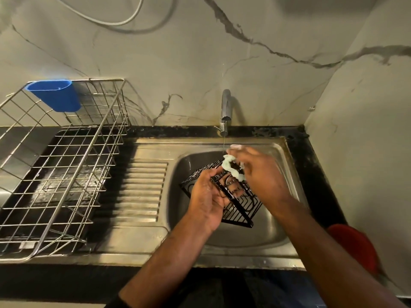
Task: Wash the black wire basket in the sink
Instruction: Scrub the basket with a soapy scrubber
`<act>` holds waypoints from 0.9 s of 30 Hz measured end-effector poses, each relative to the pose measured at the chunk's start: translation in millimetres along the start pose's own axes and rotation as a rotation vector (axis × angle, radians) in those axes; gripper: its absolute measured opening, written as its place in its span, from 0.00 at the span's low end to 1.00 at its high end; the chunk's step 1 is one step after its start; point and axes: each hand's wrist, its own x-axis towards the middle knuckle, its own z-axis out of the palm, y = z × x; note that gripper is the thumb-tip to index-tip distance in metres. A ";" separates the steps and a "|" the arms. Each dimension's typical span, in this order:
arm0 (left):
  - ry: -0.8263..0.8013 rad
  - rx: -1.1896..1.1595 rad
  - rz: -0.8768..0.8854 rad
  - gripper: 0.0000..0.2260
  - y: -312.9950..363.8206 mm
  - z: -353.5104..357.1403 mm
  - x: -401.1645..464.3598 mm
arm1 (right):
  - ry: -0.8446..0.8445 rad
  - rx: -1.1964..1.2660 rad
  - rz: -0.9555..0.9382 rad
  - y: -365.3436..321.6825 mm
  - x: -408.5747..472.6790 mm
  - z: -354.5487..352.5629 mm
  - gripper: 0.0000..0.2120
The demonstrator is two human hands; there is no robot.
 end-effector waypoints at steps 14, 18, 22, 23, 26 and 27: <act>0.090 -0.151 0.054 0.13 18.8 -6.5 10.1 | 0.137 -0.099 -0.276 26.3 -28.5 4.1 0.22; 0.094 -0.225 0.054 0.13 30.0 -12.7 14.3 | 0.041 -0.080 -0.291 32.6 -36.0 6.9 0.28; 0.098 -0.333 0.084 0.14 38.7 -19.0 17.2 | -0.074 -0.107 -0.235 47.4 -35.3 2.8 0.23; 0.109 -0.355 0.093 0.14 40.5 -19.5 17.7 | -0.063 -0.095 -0.211 49.6 -34.8 2.0 0.23; 0.117 -0.367 0.116 0.16 39.0 -16.4 15.4 | 0.046 -0.025 -0.134 35.7 -32.2 0.6 0.24; 0.107 -0.368 0.116 0.16 37.7 -13.9 13.0 | 0.100 0.002 -0.126 25.6 -30.3 1.3 0.26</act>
